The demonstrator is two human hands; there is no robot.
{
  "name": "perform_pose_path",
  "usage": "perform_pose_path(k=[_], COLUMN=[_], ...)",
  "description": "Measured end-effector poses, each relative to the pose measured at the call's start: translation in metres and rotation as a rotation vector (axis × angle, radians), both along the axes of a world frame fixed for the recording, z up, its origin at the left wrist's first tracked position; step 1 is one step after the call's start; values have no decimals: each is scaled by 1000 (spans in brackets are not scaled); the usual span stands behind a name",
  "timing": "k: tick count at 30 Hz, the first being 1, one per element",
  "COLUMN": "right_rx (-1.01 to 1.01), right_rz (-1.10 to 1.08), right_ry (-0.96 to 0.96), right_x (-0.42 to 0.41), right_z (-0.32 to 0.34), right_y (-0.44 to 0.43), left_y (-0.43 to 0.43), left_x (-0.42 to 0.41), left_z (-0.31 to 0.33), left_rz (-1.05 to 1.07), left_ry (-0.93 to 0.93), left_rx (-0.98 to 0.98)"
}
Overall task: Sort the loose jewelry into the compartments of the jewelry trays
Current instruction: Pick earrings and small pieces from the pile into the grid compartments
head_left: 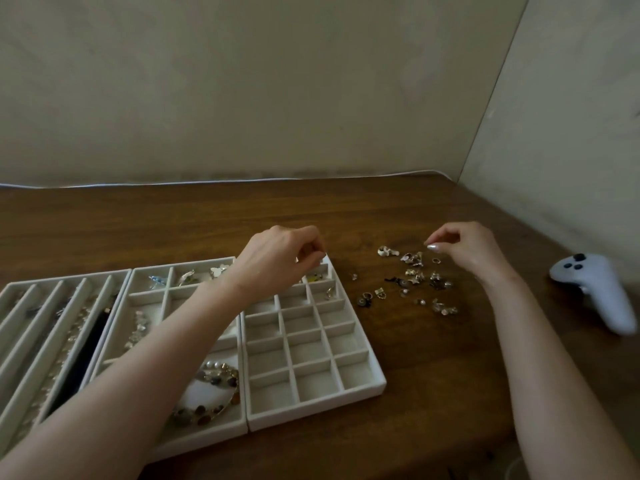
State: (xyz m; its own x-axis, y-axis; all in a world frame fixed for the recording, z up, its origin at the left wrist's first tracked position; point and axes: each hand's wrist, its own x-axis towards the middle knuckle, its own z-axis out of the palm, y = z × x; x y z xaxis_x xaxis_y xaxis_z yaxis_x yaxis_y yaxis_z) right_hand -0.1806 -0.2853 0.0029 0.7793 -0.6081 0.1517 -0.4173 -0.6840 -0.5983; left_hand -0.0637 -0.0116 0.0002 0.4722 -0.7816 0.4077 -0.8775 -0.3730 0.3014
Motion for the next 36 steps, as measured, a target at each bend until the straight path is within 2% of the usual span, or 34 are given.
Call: perform_pose_path(k=[4, 10, 29, 32, 36], right_rx=[-26, -89, -134, -180, -286], right_rz=[-45, 3, 29, 71, 122], right_ry=[-7, 113, 63, -17, 83], right_x=[1, 10, 14, 21, 31], right_z=[-9, -17, -20, -23, -24], right_y=[-9, -4, -6, 2, 18], left_y=[-2, -3, -2, -2, -2], left_x=[-3, -4, 0, -1, -1], left_z=[-2, -3, -5, -6, -5], left_rz=[-1, 5, -4, -9, -4], left_ry=[-12, -19, -25, -27, -33], left_rx=[-29, -57, -76, -74, -79])
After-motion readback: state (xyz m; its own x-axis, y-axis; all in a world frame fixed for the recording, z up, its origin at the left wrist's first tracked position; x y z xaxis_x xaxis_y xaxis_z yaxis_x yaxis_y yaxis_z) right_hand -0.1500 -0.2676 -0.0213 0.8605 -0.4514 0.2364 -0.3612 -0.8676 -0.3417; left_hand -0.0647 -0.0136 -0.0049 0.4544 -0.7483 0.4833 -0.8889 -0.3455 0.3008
